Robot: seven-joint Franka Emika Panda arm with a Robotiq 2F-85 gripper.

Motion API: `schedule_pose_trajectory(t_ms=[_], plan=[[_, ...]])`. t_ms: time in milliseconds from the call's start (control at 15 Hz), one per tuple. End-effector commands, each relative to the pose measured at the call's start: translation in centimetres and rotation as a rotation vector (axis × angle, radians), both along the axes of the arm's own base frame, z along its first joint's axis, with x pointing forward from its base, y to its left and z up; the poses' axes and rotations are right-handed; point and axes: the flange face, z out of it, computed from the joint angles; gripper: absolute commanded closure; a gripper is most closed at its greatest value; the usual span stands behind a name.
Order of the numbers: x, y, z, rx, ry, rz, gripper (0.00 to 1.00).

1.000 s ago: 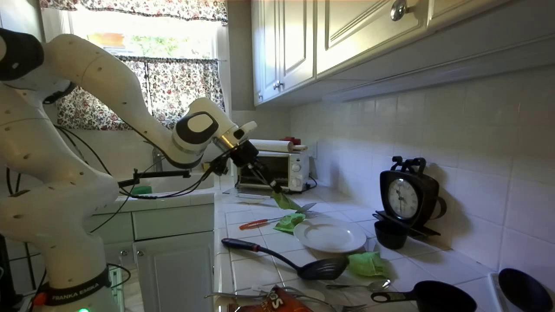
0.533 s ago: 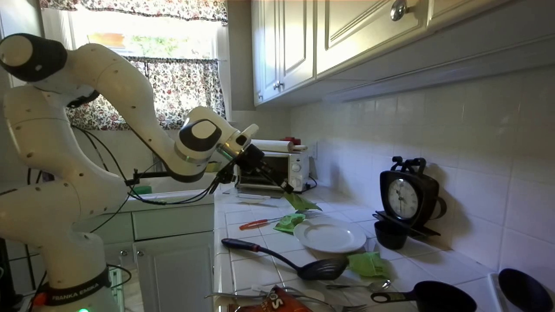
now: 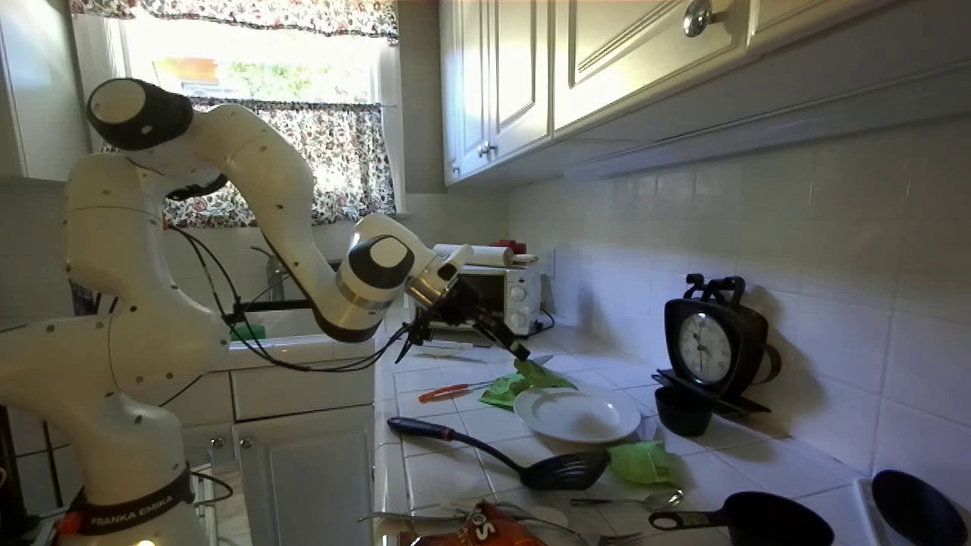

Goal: Remove the pack of snack from the oven and put it on the plate

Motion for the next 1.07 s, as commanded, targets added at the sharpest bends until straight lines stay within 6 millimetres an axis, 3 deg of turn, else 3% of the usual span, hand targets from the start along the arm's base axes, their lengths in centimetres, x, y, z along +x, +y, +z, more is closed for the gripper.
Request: schedule_pose_trajectory(t_ms=[0,467,533,667,1000], plan=[[1.9,-0.2,-2.1,-0.003,-0.011,-0.004,1.0],[4.4,-3.4,-5.8,0.012,-0.056,-0.068,1.0],[4.4,-3.8,-5.7,0.009,-0.067,-0.082,0.74],[5.1,-3.1,-4.7,0.012,-0.131,-0.029,0.68],[6.0,2.0,1.2,-0.063,-0.216,0.265,0.32]])
